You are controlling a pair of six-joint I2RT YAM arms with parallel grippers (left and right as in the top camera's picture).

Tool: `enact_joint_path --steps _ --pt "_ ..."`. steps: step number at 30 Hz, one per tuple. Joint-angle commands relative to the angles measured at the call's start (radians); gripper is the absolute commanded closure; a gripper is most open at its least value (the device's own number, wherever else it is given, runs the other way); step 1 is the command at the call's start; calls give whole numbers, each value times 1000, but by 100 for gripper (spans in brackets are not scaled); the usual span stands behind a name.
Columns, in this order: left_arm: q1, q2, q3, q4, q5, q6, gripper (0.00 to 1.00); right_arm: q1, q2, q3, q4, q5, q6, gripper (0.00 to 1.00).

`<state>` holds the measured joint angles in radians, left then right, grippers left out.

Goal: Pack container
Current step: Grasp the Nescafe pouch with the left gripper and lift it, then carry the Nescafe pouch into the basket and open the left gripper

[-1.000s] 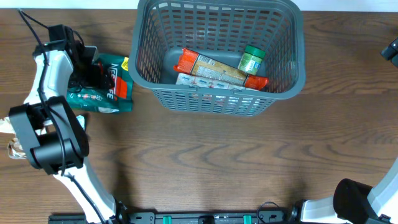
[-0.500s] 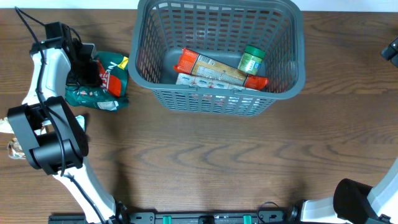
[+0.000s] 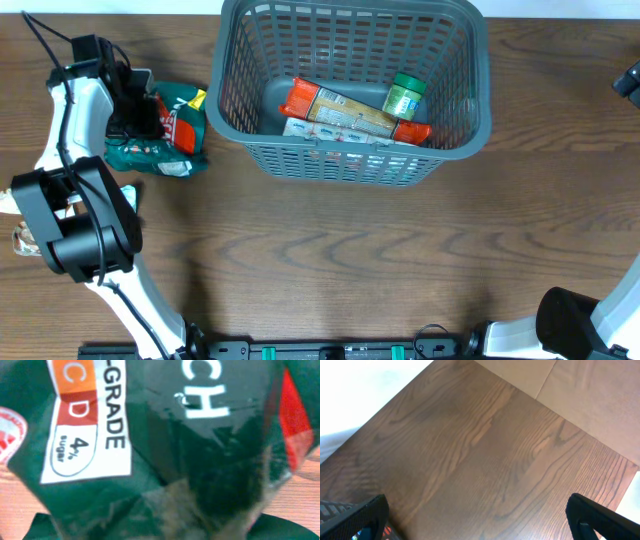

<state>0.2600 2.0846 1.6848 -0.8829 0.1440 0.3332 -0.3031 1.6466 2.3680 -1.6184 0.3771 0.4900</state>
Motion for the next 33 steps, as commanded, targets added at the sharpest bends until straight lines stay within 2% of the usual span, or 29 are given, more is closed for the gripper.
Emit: enact_joint_path --steps 1,10,16,21,26,30,33 --pt "-5 -120 57 -2 29 -74 94 -4 -1 -1 -1 8 11 1" --pt "-5 -384 74 0 29 -111 94 -4 -1 -1 -1 8 11 1" --pt "-5 -586 74 42 46 -191 94 -4 -1 -1 -1 8 11 1" --pt "-16 -735 74 96 262 -201 94 -4 -1 -1 -1 8 11 1" --pt "-83 -820 74 168 447 -201 94 -4 -1 -1 -1 8 11 1" --pt "-175 -830 74 253 536 -201 94 -4 -1 -1 -1 8 11 1" --pt "-264 -809 74 322 544 -200 94 -4 -1 -1 -1 8 11 1"
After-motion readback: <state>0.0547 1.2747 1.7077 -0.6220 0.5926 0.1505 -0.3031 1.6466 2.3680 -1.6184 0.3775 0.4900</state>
